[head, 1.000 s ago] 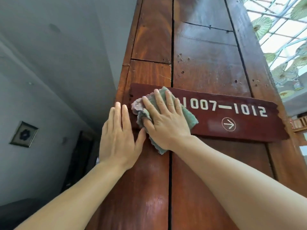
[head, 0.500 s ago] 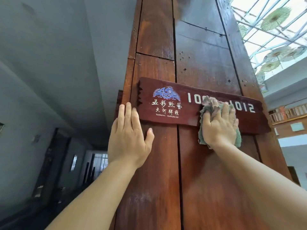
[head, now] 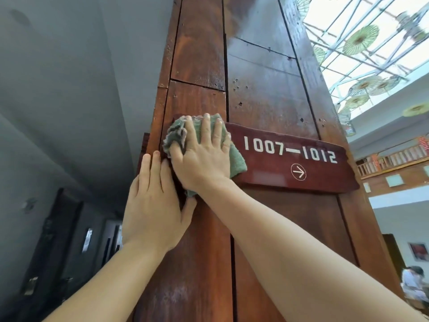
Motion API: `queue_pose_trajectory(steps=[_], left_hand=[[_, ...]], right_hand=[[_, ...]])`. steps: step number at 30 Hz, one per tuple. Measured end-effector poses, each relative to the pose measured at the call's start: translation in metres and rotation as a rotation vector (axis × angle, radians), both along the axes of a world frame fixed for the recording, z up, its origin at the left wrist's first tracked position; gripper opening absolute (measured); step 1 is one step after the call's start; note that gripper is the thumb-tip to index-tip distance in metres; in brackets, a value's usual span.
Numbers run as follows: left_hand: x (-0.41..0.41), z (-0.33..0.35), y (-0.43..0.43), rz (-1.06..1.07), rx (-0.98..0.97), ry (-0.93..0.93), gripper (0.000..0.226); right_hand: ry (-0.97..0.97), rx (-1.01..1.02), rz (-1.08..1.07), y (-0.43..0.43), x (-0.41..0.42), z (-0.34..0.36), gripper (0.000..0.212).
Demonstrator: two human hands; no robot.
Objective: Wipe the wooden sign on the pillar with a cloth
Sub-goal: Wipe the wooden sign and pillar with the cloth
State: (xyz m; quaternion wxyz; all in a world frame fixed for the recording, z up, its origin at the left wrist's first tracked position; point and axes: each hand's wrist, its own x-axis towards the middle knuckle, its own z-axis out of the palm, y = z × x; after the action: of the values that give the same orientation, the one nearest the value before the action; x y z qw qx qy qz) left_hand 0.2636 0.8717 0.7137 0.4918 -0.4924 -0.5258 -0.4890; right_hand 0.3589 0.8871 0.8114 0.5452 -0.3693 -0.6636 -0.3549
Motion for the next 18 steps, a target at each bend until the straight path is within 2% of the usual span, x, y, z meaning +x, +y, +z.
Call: queue_pose_trajectory(steps=[5,8,10,15,18], left_hand=[[-0.001,0.000,0.002,0.019,-0.025,0.002,0.088],[0.000,0.001,0.000,-0.005,-0.014,-0.009,0.085],[0.002,0.001,0.001,0.001,-0.027,-0.015,0.084],[0.006,0.001,0.001,-0.004,-0.027,-0.052,0.083],[0.008,0.001,0.000,-0.012,-0.018,-0.059,0.082]], right_hand=[[-0.492,0.260,-0.057,0.000,0.017,0.004,0.056],[-0.551,0.317,-0.093,0.017,0.063,0.011,0.057],[-0.410,0.241,-0.081,0.031,0.102,0.016,0.059],[0.228,-0.118,-0.114,0.067,0.206,0.023,0.066],[0.628,-0.257,-0.067,0.069,0.205,0.021,0.073]])
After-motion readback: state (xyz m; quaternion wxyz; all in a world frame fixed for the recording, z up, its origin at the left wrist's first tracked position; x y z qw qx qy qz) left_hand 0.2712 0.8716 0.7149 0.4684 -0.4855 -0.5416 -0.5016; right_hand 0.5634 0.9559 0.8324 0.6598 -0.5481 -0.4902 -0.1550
